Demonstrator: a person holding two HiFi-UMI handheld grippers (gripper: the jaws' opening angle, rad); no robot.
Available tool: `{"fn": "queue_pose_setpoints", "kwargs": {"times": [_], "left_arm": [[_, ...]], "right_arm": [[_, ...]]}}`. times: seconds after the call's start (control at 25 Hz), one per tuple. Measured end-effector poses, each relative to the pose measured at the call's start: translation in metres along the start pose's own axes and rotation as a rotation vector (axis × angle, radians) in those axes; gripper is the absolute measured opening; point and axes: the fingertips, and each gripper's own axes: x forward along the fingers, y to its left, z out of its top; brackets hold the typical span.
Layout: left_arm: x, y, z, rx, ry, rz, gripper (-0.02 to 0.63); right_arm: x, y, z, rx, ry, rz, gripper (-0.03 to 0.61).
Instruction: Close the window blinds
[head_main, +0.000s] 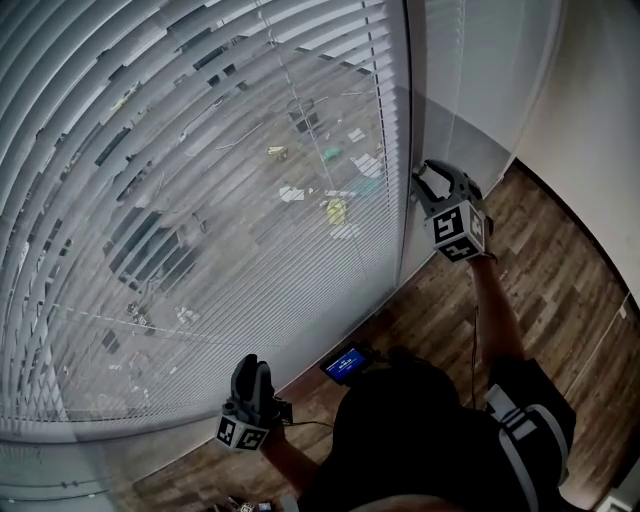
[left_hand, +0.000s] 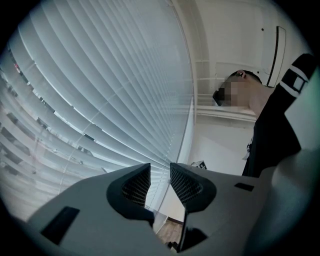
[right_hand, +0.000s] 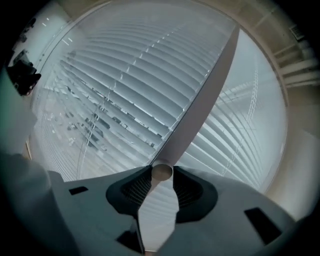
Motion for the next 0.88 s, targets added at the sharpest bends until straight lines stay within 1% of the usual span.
{"fn": "queue_pose_setpoints", "kwargs": {"times": [0.04, 0.08, 0.12, 0.16, 0.24, 0.4, 0.48, 0.56, 0.6, 0.64, 0.68, 0.72, 0.8, 0.88], "left_arm": [[-0.001, 0.000, 0.001, 0.000, 0.000, 0.001, 0.130], [-0.002, 0.000, 0.001, 0.000, 0.000, 0.002, 0.130], [-0.002, 0.000, 0.002, 0.000, -0.001, 0.002, 0.130], [-0.003, 0.001, 0.003, 0.000, -0.001, 0.003, 0.131], [-0.002, 0.001, 0.002, -0.001, -0.001, 0.004, 0.130], [-0.001, 0.002, 0.001, -0.001, -0.002, 0.003, 0.130], [-0.001, 0.002, 0.001, -0.001, -0.003, 0.003, 0.131], [-0.001, 0.003, 0.000, -0.002, -0.004, 0.003, 0.130], [-0.001, 0.003, 0.000, -0.003, -0.004, 0.003, 0.130], [-0.001, 0.003, 0.000, -0.003, -0.003, 0.003, 0.130], [-0.001, 0.003, 0.001, -0.003, -0.001, 0.003, 0.130], [-0.001, 0.003, 0.001, -0.002, 0.000, 0.004, 0.130], [0.001, 0.005, 0.002, -0.001, 0.001, 0.006, 0.130], [0.002, 0.006, 0.001, 0.000, 0.003, 0.008, 0.130]], "right_arm": [[0.000, 0.000, 0.000, -0.010, 0.008, 0.001, 0.133], [0.000, 0.001, 0.000, -0.002, 0.014, 0.007, 0.132], [-0.001, 0.001, 0.000, 0.025, 0.018, 0.019, 0.130], [-0.001, 0.001, 0.000, 0.076, 0.021, 0.037, 0.130], [0.000, 0.001, -0.003, 0.234, 0.023, 0.096, 0.129], [0.004, 0.000, -0.008, 0.603, 0.015, 0.235, 0.129], [0.003, -0.001, -0.009, 0.737, 0.006, 0.287, 0.129], [0.003, -0.001, -0.010, 0.827, -0.012, 0.328, 0.129], [0.004, -0.001, -0.010, 0.833, -0.027, 0.336, 0.129], [0.003, -0.001, -0.009, 0.796, -0.042, 0.328, 0.129], [0.003, 0.000, -0.008, 0.719, -0.051, 0.300, 0.129], [0.002, 0.000, -0.007, 0.611, -0.051, 0.253, 0.131], [0.002, 0.000, -0.006, 0.365, -0.036, 0.137, 0.167], [0.002, 0.001, -0.004, 0.158, -0.027, 0.044, 0.181]]}}
